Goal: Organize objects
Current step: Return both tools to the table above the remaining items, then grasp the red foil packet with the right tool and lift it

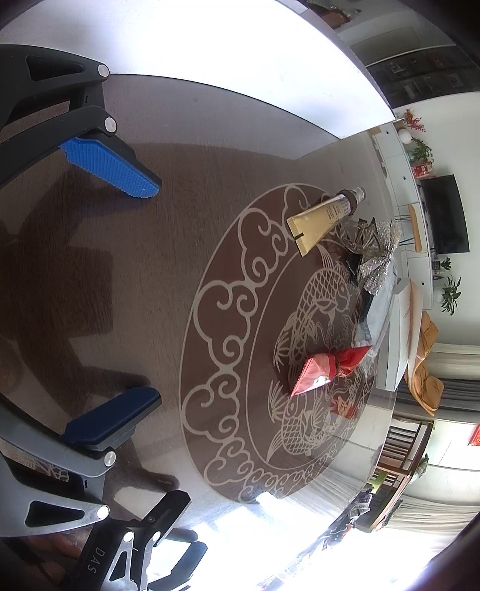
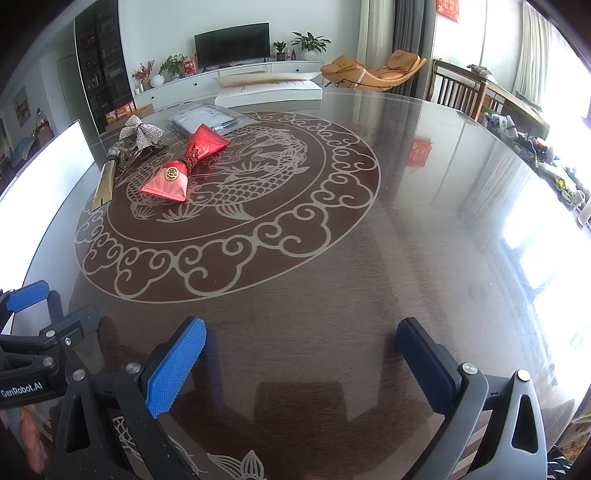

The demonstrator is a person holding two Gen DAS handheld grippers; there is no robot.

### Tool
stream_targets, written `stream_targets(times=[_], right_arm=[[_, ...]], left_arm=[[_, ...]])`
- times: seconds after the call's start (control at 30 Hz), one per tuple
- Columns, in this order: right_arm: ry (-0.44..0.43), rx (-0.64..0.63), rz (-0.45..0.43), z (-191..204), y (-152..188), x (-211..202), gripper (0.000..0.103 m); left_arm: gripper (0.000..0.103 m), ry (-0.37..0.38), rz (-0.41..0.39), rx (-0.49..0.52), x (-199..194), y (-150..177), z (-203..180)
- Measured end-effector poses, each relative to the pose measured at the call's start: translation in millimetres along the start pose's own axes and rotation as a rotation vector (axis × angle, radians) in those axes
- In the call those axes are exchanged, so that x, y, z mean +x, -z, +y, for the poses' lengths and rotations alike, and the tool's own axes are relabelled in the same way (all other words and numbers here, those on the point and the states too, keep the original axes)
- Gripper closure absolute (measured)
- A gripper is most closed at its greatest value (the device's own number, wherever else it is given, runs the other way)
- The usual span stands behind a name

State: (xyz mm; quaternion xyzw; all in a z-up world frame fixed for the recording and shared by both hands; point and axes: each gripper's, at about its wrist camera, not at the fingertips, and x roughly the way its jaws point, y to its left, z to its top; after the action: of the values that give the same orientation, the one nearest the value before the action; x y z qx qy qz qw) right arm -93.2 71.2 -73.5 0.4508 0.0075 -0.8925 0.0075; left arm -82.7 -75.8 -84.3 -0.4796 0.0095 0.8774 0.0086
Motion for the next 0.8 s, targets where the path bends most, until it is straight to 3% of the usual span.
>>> stream_targets(times=[0.17, 0.4, 0.53, 0.67, 0.8], right_arm=[[0.000, 0.000, 0.000, 0, 0, 0, 0.000], [-0.015, -0.019, 0.033, 1, -7, 4, 0.000], [-0.142, 0.060, 0.048, 0, -32, 7, 0.000], [-0.248, 0.071, 0.028, 27, -79, 15, 0.001], [-0.239, -0.033, 0.059, 74, -122, 46, 0.024]], left_arm=[[0.000, -0.013, -0.046, -0.017, 0, 3, 11], [0.000, -0.015, -0.052, -0.025, -1, 2, 10], [0.000, -0.015, -0.052, -0.025, -1, 2, 10], [0.000, -0.015, -0.052, -0.026, -1, 2, 10], [0.000, -0.015, -0.052, -0.026, -1, 2, 10]])
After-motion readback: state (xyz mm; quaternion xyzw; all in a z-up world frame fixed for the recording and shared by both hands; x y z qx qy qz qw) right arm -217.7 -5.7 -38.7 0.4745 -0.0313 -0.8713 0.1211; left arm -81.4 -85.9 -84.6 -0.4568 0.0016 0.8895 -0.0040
